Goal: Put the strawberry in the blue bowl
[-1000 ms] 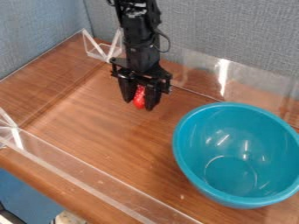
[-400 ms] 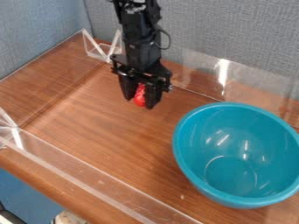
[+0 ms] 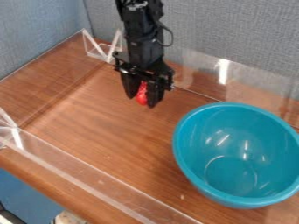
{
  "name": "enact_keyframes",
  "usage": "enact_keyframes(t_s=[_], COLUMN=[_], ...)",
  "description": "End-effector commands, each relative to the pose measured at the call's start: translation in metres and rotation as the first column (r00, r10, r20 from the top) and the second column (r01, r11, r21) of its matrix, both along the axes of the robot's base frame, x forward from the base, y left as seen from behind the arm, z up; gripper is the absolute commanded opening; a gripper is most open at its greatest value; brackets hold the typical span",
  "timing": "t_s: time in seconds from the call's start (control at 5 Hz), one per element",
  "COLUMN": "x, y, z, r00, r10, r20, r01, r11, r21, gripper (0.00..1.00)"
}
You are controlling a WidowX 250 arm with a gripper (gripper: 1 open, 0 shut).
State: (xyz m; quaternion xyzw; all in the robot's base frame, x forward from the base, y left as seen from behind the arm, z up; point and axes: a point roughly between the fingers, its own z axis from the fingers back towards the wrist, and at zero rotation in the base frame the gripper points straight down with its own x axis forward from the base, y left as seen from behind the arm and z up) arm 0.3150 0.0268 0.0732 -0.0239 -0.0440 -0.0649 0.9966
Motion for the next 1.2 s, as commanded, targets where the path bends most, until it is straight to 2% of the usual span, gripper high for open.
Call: enact_keyframes(t_s=[0.0, 0.2, 0.4, 0.6, 0.8, 1.0], x=[0.005, -0.001, -0.013, -0.026, -0.045, -0.07], y=[-0.003, -0.02, -0.047, -0.086, -0.137, -0.153], z=[0.026, 0.04, 0.075, 0.106, 0.099, 0.086], r00=[0.996, 0.992, 0.98, 0.955, 0.929, 0.92], r10=[-0.031, -0.063, -0.125, -0.22, -0.326, -0.367], r20=[0.089, 0.108, 0.157, 0.197, 0.175, 0.136], r01=[0.03, 0.061, 0.123, 0.214, 0.324, 0.367], r11=[0.999, 0.998, 0.992, 0.976, 0.945, 0.93], r21=[0.011, 0.015, 0.025, 0.049, 0.042, 0.029], gripper=[0.0, 0.0, 0.0, 0.0, 0.0, 0.0])
